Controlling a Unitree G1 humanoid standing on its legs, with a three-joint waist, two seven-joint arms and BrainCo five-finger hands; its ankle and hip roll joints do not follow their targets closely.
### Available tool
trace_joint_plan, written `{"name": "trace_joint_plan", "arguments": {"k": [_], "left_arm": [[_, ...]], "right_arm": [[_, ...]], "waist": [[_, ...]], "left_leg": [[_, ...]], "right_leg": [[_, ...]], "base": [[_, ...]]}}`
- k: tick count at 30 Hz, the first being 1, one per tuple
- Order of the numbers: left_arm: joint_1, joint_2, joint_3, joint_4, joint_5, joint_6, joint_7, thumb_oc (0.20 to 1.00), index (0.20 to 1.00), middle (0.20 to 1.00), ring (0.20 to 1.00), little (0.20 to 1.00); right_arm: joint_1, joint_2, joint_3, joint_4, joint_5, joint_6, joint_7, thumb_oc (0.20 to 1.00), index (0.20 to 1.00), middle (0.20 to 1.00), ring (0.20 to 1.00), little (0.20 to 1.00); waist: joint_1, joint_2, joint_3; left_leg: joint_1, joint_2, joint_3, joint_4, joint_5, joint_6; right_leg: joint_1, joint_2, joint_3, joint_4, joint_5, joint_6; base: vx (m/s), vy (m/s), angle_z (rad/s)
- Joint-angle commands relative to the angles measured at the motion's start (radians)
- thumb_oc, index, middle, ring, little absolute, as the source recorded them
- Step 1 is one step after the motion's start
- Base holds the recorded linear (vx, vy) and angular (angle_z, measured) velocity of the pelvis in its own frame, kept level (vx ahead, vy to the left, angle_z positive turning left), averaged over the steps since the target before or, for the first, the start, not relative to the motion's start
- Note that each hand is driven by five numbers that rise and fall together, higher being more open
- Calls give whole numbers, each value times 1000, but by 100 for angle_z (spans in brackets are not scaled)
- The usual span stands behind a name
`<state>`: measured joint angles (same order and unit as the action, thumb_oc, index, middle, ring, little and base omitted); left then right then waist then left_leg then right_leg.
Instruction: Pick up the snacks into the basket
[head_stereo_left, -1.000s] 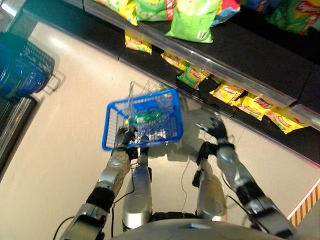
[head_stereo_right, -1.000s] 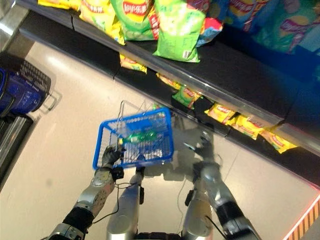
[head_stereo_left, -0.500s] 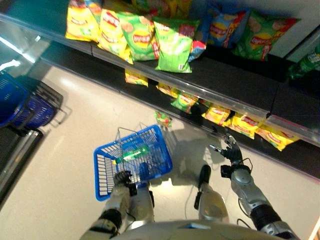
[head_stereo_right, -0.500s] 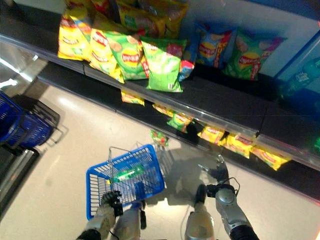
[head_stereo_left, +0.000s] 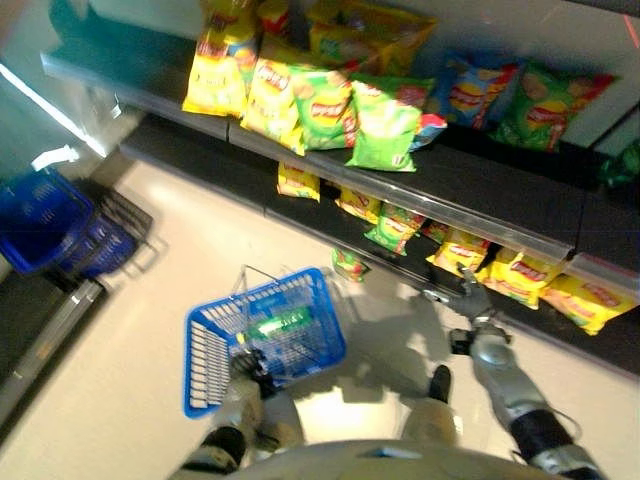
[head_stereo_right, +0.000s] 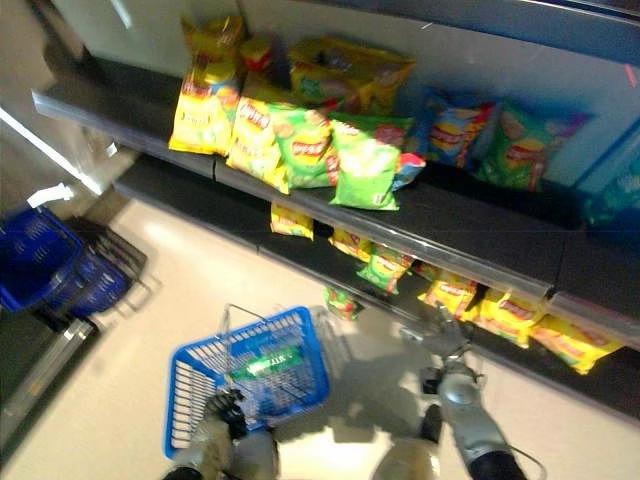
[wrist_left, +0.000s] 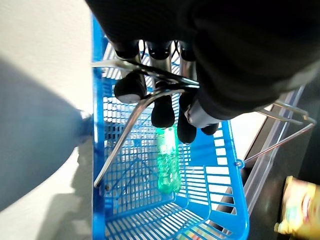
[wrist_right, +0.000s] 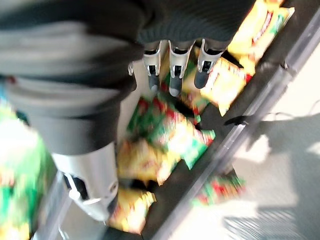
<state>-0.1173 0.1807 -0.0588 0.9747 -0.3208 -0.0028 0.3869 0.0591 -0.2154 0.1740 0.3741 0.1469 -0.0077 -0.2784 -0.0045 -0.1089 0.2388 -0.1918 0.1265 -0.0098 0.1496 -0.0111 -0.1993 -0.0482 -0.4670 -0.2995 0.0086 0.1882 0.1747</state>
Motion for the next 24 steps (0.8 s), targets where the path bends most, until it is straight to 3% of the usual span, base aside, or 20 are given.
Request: {"name": "trace_joint_plan", "arguments": {"k": [1, 2, 3, 4, 5, 6, 8, 9, 10, 11, 12, 14, 15, 18, 24], "left_arm": [[24, 14, 21, -30, 95, -21, 52, 200, 200, 200, 200, 200], [18, 22, 28, -12, 107, -15, 61, 200, 200, 200, 200, 200], [22, 26, 34, -16, 110, -8, 70, 200, 200, 200, 200, 200], [22, 27, 33, -16, 120, -3, 66, 200, 200, 200, 200, 200], [15, 32, 24, -9, 140, 0, 65, 200, 200, 200, 200, 200], [11, 37, 21, -9, 150, 4, 64, 200, 200, 200, 200, 200], [16, 37, 20, -20, 156, 7, 61, 200, 200, 200, 200, 200], [24, 36, 14, -18, 172, 16, 48, 200, 200, 200, 200, 200], [24, 36, 14, -18, 172, 16, 48, 200, 200, 200, 200, 200], [24, 33, 17, -13, 172, 15, 42, 200, 200, 200, 200, 200], [30, 25, 22, -11, 168, 14, 37, 200, 200, 200, 200, 200], [42, 18, 22, -15, 171, 18, 32, 200, 200, 200, 200, 200], [45, 20, 20, -24, 179, 19, 30, 200, 200, 200, 200, 200], [77, -5, 21, -31, 183, 20, 15, 200, 200, 200, 200, 200], [107, -17, 20, -49, 178, 15, -10, 200, 200, 200, 200, 200]], "right_arm": [[-48, -22, -6, -51, 19, -33, -17, 1000, 1000, 1000, 1000, 1000], [-59, -4, 13, -52, 35, -38, -18, 1000, 1000, 1000, 1000, 1000], [-61, 1, 28, -56, 42, -43, -8, 1000, 1000, 1000, 1000, 1000], [-60, 2, 44, -58, 44, -43, 1, 1000, 1000, 1000, 1000, 1000], [-57, 4, 52, -63, 51, -50, 11, 1000, 1000, 1000, 1000, 1000], [-46, 3, 51, -66, 64, -53, 23, 1000, 1000, 1000, 1000, 1000], [-35, 2, 48, -62, 76, -56, 32, 1000, 1000, 1000, 1000, 1000], [-20, -1, 47, -50, 76, -56, 42, 1000, 1000, 1000, 1000, 1000], [-20, -1, 47, -50, 76, -56, 42, 1000, 1000, 1000, 1000, 1000], [-18, -2, 46, -42, 77, -58, 40, 1000, 1000, 1000, 1000, 1000], [-12, -3, 40, -41, 74, -57, 38, 1000, 1000, 1000, 1000, 1000], [-6, -4, 35, -41, 73, -56, 39, 1000, 1000, 1000, 1000, 1000], [-1, -5, 31, -42, 68, -58, 39, 1000, 1000, 1000, 1000, 1000], [-1, -12, 38, -24, 43, -50, 41, 1000, 1000, 1000, 1000, 1000], [-3, -43, 15, -78, 15, -45, 40, 1000, 1000, 1000, 1000, 1000]], "waist": [[1, 44, -29], [14, 45, -20], [15, 50, -14], [5, 53, -15], [-8, 59, -13], [-10, 63, -12], [-4, 62, -17], [-10, 73, -22], [-10, 73, -22], [-13, 78, -24], [-6, 71, -28], [-9, 69, -34], [-9, 63, -34], [-3, 67, -58], [-3, 92, -71]], "left_leg": [[62, 7, 37, -117, 20, 86], [84, -11, 70, -129, 12, 102], [100, -26, 87, -140, 12, 116], [111, -45, 89, -159, 20, 127], [123, -61, 81, -176, 31, 140], [134, -73, 79, -189, 34, 150], [141, -86, 86, -198, 38, 162], [158, -107, 91, -221, 46, 181], [157, -107, 91, -221, 46, 181], [166, -116, 96, -228, 44, 186], [182, -136, 110, -230, 37, 185], [190, -140, 119, -234, 34, 182], [192, -145, 122, -229, 33, 184], [199, -153, 151, -233, 21, 180], [200, -133, 183, -166, 2, 166]], "right_leg": [[-50, -44, 42, 55, 189, 87], [-70, -49, -10, 78, 194, 82], [-83, -35, -26, 106, 157, 68], [-92, -1, 7, 121, 117, 55], [-102, 69, 81, 138, 67, 37], [-106, 126, 109, 148, 9, 22], [-95, 147, 73, 164, -18, 12], [-102, 243, 75, 244, -104, -26], [-103, 243, 75, 244, -104, -26], [-116, 288, 78, 260, -138, -35], [-90, 313, 33, 202, -146, -51], [-87, 322, 11, 151, -142, -49], [-70, 344, 24, 109, -137, -52], [-25, 344, 38, -2, -106, -31], [13, 363, 62, -49, -114, -45]], "base": [[4, 516, 2], [16, 596, -9], [32, 587, -55], [54, 550, -59], [70, 481, -59], [84, 434, -10], [63, 298, 23], [44, 212, 10], [75, 300, -13], [97, 185, 1], [122, 196, -1], [102, 68, -26], [77, 0, -43], [63, -18, -30], [63, -73, -22]]}}
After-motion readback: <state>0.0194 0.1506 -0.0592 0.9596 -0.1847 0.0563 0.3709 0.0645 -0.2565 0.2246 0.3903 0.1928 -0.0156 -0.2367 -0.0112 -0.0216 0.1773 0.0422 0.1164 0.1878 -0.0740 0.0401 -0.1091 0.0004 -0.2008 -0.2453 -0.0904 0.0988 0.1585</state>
